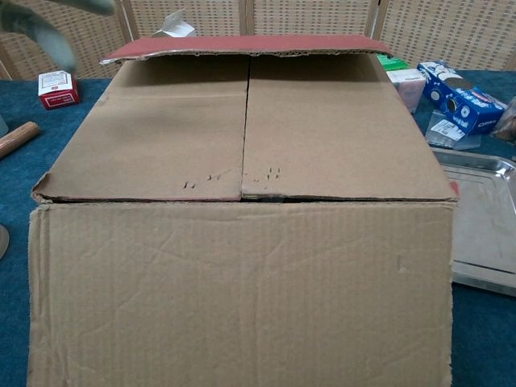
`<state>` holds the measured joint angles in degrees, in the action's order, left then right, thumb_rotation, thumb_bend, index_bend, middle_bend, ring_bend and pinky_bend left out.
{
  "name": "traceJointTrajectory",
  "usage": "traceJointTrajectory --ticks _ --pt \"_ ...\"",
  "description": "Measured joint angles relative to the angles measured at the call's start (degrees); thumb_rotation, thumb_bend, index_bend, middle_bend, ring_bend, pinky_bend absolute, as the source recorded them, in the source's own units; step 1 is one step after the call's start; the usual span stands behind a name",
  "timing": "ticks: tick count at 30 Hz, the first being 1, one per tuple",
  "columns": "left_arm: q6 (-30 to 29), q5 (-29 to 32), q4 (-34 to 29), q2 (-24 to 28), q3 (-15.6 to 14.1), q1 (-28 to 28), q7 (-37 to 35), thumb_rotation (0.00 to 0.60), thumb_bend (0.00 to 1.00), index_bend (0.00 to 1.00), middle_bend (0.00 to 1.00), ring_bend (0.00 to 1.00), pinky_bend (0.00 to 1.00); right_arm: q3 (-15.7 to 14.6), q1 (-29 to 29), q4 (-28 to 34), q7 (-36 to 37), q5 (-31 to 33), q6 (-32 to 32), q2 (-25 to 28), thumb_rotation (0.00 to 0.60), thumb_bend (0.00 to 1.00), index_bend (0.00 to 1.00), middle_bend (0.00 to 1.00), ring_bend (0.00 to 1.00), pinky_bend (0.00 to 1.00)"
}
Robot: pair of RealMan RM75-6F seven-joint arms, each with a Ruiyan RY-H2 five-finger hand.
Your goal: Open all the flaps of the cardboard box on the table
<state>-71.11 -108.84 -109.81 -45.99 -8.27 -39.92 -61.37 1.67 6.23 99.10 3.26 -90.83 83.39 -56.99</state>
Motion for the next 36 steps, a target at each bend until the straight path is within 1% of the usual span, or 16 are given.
traceJointTrajectory --ticks 2,3,6,9,12,17,21,23,25,28,32,36 --pt "-1.81 2.09 1.04 -0.18 0.34 2.66 6.57 0.6 0.39 0.27 0.08 0.1 0.22 -0.01 0.07 -0.03 -0.17 0.05 -0.19 -0.1 0.6 0.0 0.0 0.0 0.0 0.11" --pt "-3.46 3.46 1.94 -0.45 0.57 4.72 10.93 0.6 0.39 0.27 0.07 0.09 0.21 -0.01 0.12 -0.03 -0.25 0.08 -0.29 -0.16 0.6 0.0 0.0 0.0 0.0 0.11" --pt "-8.67 6.85 4.93 -1.51 1.13 10.68 20.77 0.6 0.39 0.27 0.06 0.09 0.2 0.03 0.25 -0.08 -0.53 0.27 -0.53 -0.37 0.6 0.0 0.0 0.0 0.0 0.11" --pt "-13.54 10.03 8.88 -2.96 1.58 16.34 27.2 0.6 0.39 0.27 0.05 0.09 0.2 0.06 0.27 -0.13 -0.57 0.23 -0.49 -0.48 0.6 0.0 0.0 0.0 0.0 0.11" --pt "-15.9 12.54 12.59 -4.71 1.73 20.0 30.23 0.6 0.39 0.27 0.04 0.09 0.2 0.11 0.26 -0.23 -0.58 0.25 -0.38 -0.59 0.6 0.0 0.0 0.0 0.0 0.11" --pt "-17.9 14.49 17.21 -7.31 1.52 23.9 31.25 0.6 0.39 0.27 0.03 0.09 0.19 0.33 0.26 -0.52 -0.27 0.75 -0.36 -0.65 0.6 0.0 0.0 0.0 0.0 0.11" --pt "-19.52 15.6 21.55 -9.47 1.23 26.92 30.67 0.6 0.39 0.26 0.02 0.08 0.19 0.57 0.36 -0.71 -0.16 1.19 -0.49 -0.73 0.6 0.0 0.0 0.0 0.0 0.11" --pt "-20.12 15.89 23.53 -10.49 1.12 27.85 29.96 0.6 0.39 0.26 0.01 0.08 0.19 0.68 0.39 -0.88 -0.2 1.11 -0.39 -0.87 0.6 0.0 0.0 0.0 0.0 0.1" --pt "-20.48 16.16 26.3 -11.85 0.83 29.08 29.49 0.6 0.39 0.26 0.01 0.08 0.19 0.91 0.38 -1.38 -0.42 0.6 0.43 -1.31 0.6 0.0 0.0 0.0 0.0 0.07" --pt "-21.27 16.47 30.55 -14.48 0.73 30.96 29.06 0.6 0.39 0.26 0.01 0.08 0.19 1.36 0.34 -2.73 -0.3 -1.02 2.8 -2.72 0.6 0.0 0.0 0.0 0.0 0.07" --pt "-21.45 16.44 33.63 -16.96 0.68 32.35 28.89 0.6 0.39 0.26 0.0 0.07 0.19 2.06 0.71 -3.39 1.73 -2.12 3.88 -3.53 0.6 0.0 0.0 0.0 0.0 0.07" --pt "-21.06 15.99 35.28 -18.53 0.84 32.98 29.05 0.6 0.39 0.26 0.0 0.07 0.19 3.53 1.77 -1.78 1.2 -2.26 3.98 -2.65 0.6 0.0 0.0 0.0 0.0 0.07"
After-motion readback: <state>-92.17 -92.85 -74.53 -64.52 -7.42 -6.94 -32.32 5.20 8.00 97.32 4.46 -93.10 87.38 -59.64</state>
